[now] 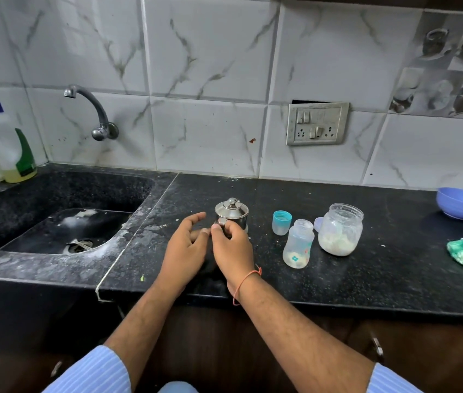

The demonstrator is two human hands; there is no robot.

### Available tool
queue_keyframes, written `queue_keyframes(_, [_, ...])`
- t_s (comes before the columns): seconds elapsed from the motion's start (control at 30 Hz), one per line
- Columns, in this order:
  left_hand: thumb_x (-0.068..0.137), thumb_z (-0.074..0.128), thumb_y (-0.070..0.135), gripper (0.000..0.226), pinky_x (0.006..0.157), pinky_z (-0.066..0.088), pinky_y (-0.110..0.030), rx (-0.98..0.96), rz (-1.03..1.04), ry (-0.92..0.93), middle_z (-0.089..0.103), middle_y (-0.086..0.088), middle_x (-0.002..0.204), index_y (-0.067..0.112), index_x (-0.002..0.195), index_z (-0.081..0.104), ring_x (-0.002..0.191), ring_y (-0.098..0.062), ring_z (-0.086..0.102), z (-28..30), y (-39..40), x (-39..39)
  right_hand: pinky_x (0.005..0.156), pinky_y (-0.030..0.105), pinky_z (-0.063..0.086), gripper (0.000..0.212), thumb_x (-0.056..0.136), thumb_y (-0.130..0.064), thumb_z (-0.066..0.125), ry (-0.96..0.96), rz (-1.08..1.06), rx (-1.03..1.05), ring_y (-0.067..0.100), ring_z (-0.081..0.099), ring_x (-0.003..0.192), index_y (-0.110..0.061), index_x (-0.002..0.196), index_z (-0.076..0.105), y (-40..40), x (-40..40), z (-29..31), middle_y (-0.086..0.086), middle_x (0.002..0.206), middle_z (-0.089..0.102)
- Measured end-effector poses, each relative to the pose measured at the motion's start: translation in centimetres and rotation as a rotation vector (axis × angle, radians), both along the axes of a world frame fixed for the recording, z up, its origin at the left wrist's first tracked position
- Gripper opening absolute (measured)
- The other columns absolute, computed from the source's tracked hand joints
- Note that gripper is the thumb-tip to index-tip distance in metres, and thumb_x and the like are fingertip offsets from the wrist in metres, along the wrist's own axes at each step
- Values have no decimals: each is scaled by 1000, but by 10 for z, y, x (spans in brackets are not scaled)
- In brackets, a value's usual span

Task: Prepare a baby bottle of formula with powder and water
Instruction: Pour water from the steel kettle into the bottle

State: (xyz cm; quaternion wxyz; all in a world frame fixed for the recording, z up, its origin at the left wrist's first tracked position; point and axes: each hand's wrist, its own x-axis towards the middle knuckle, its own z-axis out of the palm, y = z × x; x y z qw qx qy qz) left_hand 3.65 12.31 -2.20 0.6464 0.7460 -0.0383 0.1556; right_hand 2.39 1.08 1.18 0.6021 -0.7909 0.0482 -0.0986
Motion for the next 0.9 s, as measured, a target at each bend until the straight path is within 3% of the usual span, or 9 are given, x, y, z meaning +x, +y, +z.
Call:
queue_keyframes(0.07, [113, 57, 17, 34, 50, 39, -23, 87, 28, -39, 76, 2, 76, 33, 143, 60, 47, -6, 43, 2, -2, -5, 87, 48, 61, 33, 88, -56, 57, 12, -17, 80, 23, 73, 91, -26, 95, 72, -4, 2, -3, -5, 90, 77])
queue_keyframes(0.13, [114, 55, 16, 32, 46, 37, -19, 170, 69, -88, 84, 0, 89, 34, 140, 61, 42, -3, 42, 7, -4, -10, 87, 57, 61, 39, 78, -64, 52, 20, -9, 164, 25, 74, 90, -32, 89, 71, -9, 5, -7, -5, 87, 78])
queue_keyframes(0.3, [114, 57, 23, 21, 55, 43, -17, 140, 201, -126, 82, 16, 94, 32, 131, 65, 51, 3, 55, 10, -6, -14, 87, 58, 60, 44, 85, -66, 51, 12, -60, 221, 21, 73, 89, -25, 88, 65, -22, 7, -8, -4, 87, 77])
queue_keyframes(0.47, [113, 58, 22, 22, 57, 46, -15, 118, 255, -144, 78, 7, 102, 28, 134, 65, 60, -3, 58, 5, -2, -12, 85, 59, 59, 36, 89, -57, 53, -8, -107, 237, 23, 65, 78, -23, 78, 57, -36, 1, -5, -5, 72, 65])
queue_keyframes(0.57, [115, 56, 20, 22, 62, 48, -11, 37, 258, -122, 76, 9, 105, 26, 133, 66, 66, 2, 58, 2, 3, -5, 77, 54, 56, 33, 86, -53, 53, -25, -110, 242, 20, 56, 70, -22, 74, 53, -48, -4, 0, -6, 67, 58])
queue_keyframes(0.67, [113, 55, 9, 28, 68, 50, -10, 7, 210, -83, 75, 12, 117, 29, 131, 64, 80, 2, 64, -4, 7, 6, 67, 45, 42, 30, 88, -48, 56, -52, -86, 270, 18, 48, 68, -24, 71, 52, -63, -15, 6, -7, 64, 53])
queue_keyframes(0.77, [109, 55, 0, 37, 78, 52, -18, 119, 137, -57, 77, 14, 119, 31, 126, 65, 89, -2, 70, -6, 4, 18, 63, 37, 36, 28, 92, -35, 61, -79, -69, 283, 15, 45, 68, -26, 68, 51, -85, -31, 10, -8, 64, 50])
queue_keyframes(0.9, [108, 59, -2, 39, 100, 54, -25, 285, -32, -61, 77, 20, 122, 32, 127, 66, 111, 1, 71, 2, -14, 32, 53, 26, 34, 15, 90, -27, 61, -136, -33, 331, 18, 46, 66, -18, 78, 58, -119, -55, 23, 8, 73, 56])
